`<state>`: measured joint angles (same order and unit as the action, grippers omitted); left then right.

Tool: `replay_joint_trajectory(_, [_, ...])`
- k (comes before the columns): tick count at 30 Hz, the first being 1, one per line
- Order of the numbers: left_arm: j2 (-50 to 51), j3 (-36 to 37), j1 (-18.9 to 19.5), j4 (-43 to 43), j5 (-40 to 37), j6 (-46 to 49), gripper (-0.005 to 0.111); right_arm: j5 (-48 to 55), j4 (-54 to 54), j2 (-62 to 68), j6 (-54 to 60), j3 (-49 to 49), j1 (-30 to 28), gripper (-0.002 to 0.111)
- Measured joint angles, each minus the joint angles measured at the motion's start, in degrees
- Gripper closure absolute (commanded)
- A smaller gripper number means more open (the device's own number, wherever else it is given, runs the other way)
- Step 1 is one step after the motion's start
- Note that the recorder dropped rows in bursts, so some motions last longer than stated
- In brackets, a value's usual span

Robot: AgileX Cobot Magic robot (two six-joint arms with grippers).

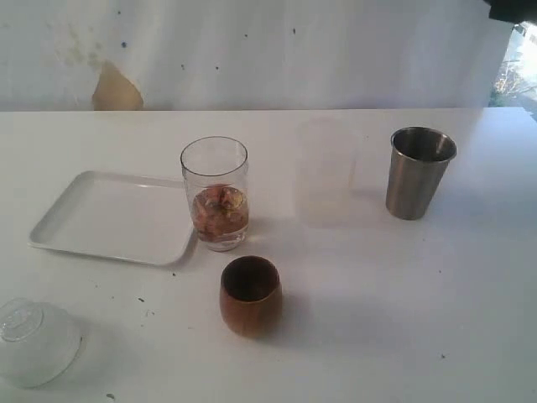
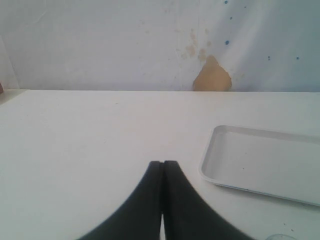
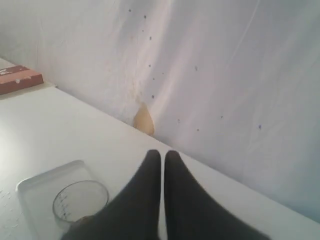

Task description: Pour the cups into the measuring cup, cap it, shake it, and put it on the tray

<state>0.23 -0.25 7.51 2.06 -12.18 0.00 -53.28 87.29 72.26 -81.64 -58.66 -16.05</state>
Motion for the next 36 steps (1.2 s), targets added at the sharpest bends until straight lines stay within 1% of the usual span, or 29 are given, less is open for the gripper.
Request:
replay_joint_trajectory(4, [0.0,0.0,0.0,0.0,0.0,0.0,0.106,0.1,8.4,-5.9,-9.9,0.0,0.0,0.108])
replay_joint_trajectory(6, [0.0,0.0,0.0,0.0,0.0,0.0,0.106,2.0,10.9,-9.1,-15.8,0.6,0.0,0.108])
replay_joint_trajectory(9, [0.0,0.0,0.0,0.0,0.0,0.0,0.106,6.6,12.3,-15.6,-23.1,3.3,0.0,0.108])
replay_joint_trajectory(15, [0.0,0.0,0.0,0.0,0.0,0.0,0.106,20.1,12.9,-31.7,-32.0,12.2,0.0,0.108])
replay_joint_trajectory(17, [0.0,0.0,0.0,0.0,0.0,0.0,0.106,22.7,12.9,-36.9,-34.4,14.6,0.0,0.108])
replay_joint_trajectory(21, [0.0,0.0,0.0,0.0,0.0,0.0,0.106,21.4,12.9,-43.9,-36.3,17.0,0.0,0.108])
replay_joint_trajectory(27, [0.0,0.0,0.0,0.0,0.0,0.0,0.106,13.0,12.9,-51.8,-36.7,17.2,0.4,0.108])
replay_joint_trajectory(31, [0.0,0.0,0.0,0.0,0.0,0.0,0.106,9.6,12.9,-54.8,-36.7,17.2,1.2,0.108])
replay_joint_trajectory(33, [0.0,0.0,0.0,0.0,0.0,0.0,0.106,9.3,12.9,-55.7,-36.7,17.2,2.3,0.108])
replay_joint_trajectory(36, [0.0,0.0,0.0,0.0,0.0,0.0,0.106,11.5,12.9,-55.9,-36.7,17.2,5.4,0.108])
